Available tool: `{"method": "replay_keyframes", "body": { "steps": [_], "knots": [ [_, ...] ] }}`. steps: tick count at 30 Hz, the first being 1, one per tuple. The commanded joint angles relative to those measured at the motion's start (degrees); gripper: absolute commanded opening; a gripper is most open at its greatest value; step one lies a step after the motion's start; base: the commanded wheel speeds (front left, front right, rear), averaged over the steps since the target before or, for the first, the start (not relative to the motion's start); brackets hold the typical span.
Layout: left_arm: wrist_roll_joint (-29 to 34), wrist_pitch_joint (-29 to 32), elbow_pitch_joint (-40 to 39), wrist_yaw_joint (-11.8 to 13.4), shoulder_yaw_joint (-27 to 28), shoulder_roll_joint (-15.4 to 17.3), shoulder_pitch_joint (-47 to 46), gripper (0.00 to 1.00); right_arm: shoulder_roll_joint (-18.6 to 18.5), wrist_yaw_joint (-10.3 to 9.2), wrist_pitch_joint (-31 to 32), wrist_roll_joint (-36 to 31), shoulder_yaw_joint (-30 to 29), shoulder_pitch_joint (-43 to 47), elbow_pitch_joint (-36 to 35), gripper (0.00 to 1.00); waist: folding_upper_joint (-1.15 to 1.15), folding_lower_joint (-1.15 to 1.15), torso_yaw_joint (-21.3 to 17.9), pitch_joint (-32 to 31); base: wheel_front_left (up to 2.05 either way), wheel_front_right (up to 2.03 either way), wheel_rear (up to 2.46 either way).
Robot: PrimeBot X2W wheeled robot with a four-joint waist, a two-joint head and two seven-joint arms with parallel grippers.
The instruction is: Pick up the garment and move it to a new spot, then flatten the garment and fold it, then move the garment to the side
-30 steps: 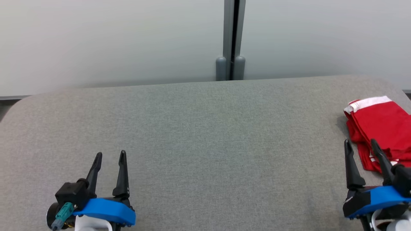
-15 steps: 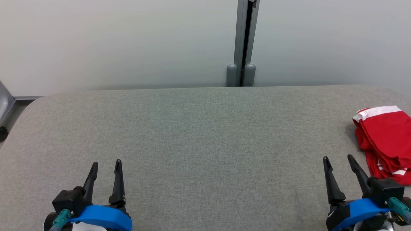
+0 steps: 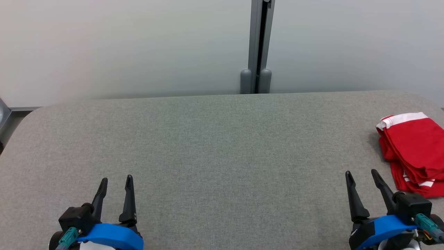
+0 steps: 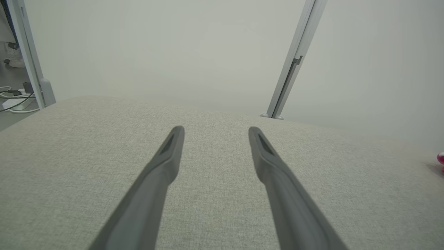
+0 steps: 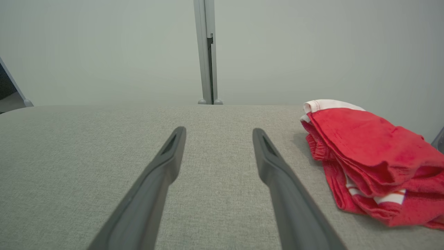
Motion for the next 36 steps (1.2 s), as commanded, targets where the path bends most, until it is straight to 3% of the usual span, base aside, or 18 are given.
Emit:
{"method": "replay_keyframes", "body": {
  "steps": [1, 16, 17, 23, 36],
  "knots": [
    [0.2, -0.2, 0.1, -0.4, 0.0, 0.0, -0.2, 1.0, 0.2, 0.0, -0.4, 0.3, 0.0, -0.7, 0.3, 1.0, 0.0, 0.0, -0.1, -0.1, 0.0, 0.0, 0.0],
    [-0.5, -0.2, 1.2, -0.5, -0.5, 0.4, -0.6, 1.0, 0.5, 0.0, -0.9, 1.0, 0.1, -0.8, 1.2, 1.0, 0.0, 0.0, -0.3, -0.3, 0.0, 0.0, 0.0],
    [-0.5, 0.0, 1.2, -0.1, -0.3, 0.1, -0.1, 0.0, 0.4, 0.0, -0.7, 0.7, 0.1, -0.3, 1.2, 0.0, 0.0, 0.0, -0.3, -0.3, 0.0, 0.0, 0.0],
    [-1.2, 0.6, 3.6, -0.1, -0.2, -0.6, 2.4, 0.0, 0.7, 0.0, 0.0, 1.3, 0.0, 1.3, 4.2, 0.0, 0.0, 0.01, -0.3, -0.3, 0.0, 0.0, 0.0],
    [-13.6, 4.3, 1.2, -0.1, 1.9, -1.1, 1.6, 0.0, 0.8, 0.0, 2.8, 16.1, -0.6, 0.3, 3.4, 0.0, 0.0, 0.01, -0.3, -0.2, 0.0, 0.0, 0.0]
  ]
}}
